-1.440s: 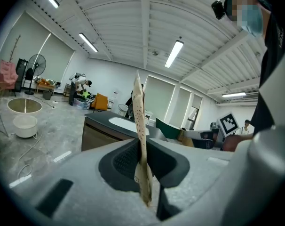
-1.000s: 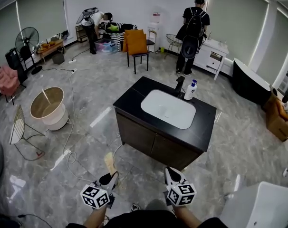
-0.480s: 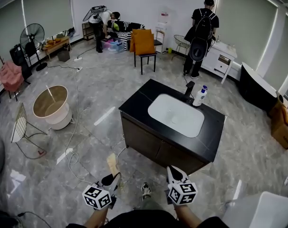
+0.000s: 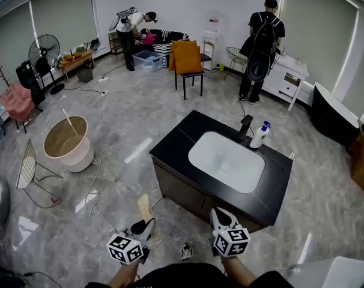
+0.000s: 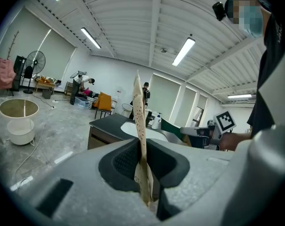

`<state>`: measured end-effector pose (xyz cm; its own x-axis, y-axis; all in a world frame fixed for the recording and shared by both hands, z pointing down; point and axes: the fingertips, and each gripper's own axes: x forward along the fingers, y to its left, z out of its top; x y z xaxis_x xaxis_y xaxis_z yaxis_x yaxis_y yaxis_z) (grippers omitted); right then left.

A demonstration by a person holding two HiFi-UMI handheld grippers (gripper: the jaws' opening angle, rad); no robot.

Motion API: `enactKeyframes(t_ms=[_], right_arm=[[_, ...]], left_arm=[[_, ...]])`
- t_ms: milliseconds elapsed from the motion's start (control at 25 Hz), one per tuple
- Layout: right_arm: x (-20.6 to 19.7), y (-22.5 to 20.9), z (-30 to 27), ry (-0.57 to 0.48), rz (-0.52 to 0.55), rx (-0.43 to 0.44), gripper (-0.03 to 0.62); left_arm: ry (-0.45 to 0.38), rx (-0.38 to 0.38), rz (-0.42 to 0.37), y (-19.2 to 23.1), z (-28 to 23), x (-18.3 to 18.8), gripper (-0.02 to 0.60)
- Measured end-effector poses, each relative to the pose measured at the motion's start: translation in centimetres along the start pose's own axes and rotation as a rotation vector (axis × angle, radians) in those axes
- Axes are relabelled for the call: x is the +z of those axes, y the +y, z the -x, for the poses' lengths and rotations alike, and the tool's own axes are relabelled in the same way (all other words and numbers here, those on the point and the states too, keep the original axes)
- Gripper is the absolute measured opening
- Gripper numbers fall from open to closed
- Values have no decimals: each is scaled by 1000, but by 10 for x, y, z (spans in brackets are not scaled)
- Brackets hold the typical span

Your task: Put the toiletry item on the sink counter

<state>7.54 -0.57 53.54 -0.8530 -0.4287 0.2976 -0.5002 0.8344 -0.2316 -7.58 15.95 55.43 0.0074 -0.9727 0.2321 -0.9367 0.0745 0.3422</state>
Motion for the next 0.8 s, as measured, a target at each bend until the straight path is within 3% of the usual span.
enactKeyframes(t_ms=[320,800], right_arm=[[23,-44,-47,4,7,15,0],[22,-80,-96,58,-7,1,0]], left_arm=[[-4,18,3,17,-62,19,37],[15,0,20,42,-125,27,37]])
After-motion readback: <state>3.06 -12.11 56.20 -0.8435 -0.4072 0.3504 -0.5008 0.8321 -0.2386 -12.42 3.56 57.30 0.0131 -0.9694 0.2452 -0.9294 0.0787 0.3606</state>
